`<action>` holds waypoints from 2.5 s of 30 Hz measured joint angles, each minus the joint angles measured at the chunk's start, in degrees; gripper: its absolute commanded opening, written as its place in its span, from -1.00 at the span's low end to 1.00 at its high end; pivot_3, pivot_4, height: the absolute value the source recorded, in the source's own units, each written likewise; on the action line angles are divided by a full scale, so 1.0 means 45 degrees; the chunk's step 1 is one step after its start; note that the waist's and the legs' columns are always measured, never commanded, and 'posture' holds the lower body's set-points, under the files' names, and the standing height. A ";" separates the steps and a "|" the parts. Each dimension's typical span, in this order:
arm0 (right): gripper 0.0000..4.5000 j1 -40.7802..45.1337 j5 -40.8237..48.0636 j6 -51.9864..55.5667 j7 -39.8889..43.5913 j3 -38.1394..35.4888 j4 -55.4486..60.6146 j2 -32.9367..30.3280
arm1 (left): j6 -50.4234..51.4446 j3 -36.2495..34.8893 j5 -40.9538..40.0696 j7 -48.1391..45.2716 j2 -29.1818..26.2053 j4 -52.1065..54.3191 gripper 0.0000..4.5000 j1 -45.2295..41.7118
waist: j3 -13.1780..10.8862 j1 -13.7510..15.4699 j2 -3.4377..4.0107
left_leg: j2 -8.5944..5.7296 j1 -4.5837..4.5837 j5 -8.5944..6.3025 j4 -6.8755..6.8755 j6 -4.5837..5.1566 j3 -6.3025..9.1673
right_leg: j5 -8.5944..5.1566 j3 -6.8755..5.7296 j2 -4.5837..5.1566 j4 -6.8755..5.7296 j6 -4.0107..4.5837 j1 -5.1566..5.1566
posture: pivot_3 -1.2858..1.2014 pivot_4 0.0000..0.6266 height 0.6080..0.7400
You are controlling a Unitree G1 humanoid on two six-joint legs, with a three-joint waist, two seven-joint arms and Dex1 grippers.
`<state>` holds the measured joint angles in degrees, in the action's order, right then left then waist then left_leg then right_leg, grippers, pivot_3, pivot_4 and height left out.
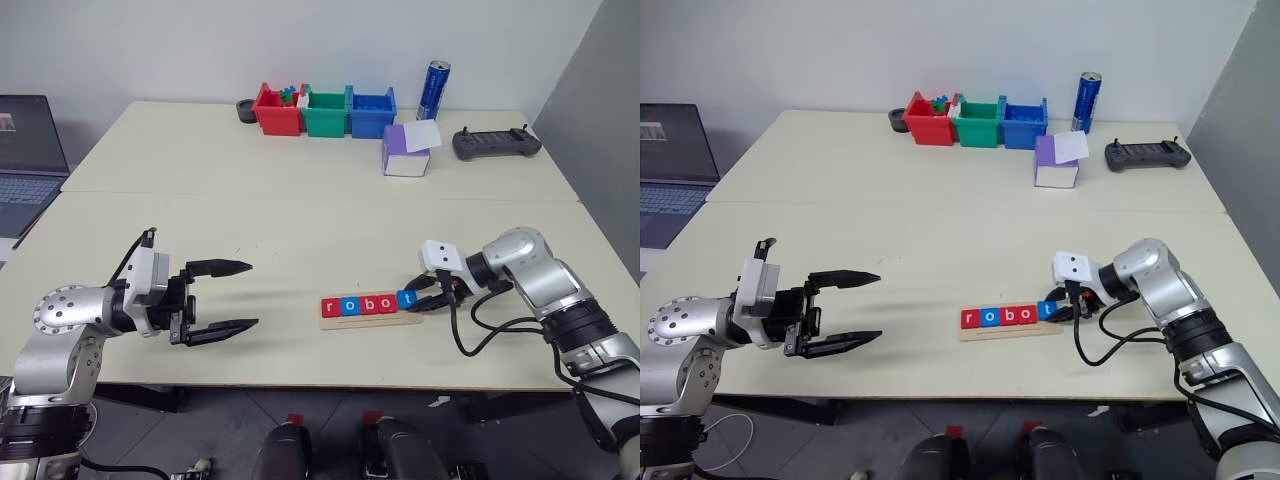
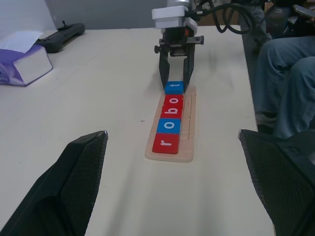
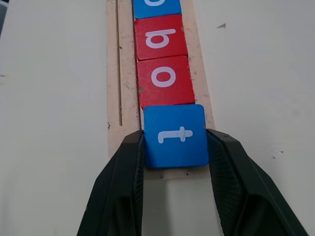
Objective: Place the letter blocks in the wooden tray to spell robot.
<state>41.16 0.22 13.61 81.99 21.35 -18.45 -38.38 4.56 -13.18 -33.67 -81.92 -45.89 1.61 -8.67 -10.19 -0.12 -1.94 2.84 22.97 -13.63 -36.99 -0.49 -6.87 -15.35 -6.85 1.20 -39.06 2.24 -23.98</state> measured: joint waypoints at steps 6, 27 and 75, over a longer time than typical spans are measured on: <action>-0.35 0.0005 -0.0049 -0.0130 -0.0059 0.0022 -0.0011 0.0061 | 0.0000 0.0000 0.0000 0.0008 0.0000 0.0001 1.00 0.0000 | 0.0000 -0.0001 0.0000 | 0.0001 -0.0001 0.0000 0.0000 0.0000 0.0000 | 0.0000 -0.0001 0.0000 -0.0001 0.0000 0.0001 | 0.03 -0.52 1.00; -0.35 -0.0087 -0.0260 -0.0103 0.0388 0.0035 0.0589 -0.0096 | 0.0000 0.0000 0.0000 0.0007 0.0000 0.0000 1.00 -0.0045 | 0.0000 0.0003 0.0000 | 0.0000 0.0001 0.0000 0.0000 0.0000 0.0001 | 0.0000 -0.0001 0.0000 0.0000 0.0000 0.0001 | 0.03 -0.52 1.00; -0.98 -0.1795 0.1167 0.0656 -0.0180 -0.0900 0.1498 -0.0635 | -0.0004 0.0008 0.0019 0.0004 0.0134 -0.0087 1.00 -0.0246 | 0.0000 0.0017 -0.0001 | -0.0002 0.0003 -0.0001 0.0001 0.0002 0.0003 | 0.0000 -0.0002 -0.0003 0.0005 -0.0001 -0.0001 | 0.03 -0.52 1.00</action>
<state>33.08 5.47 16.56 81.18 17.30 -11.71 -41.23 4.55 -13.14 -33.59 -81.90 -45.29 1.22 -9.77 -10.19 -0.05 -1.94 2.83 22.99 -13.63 -36.98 -0.48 -6.86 -15.35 -6.86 1.19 -39.04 2.23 -23.99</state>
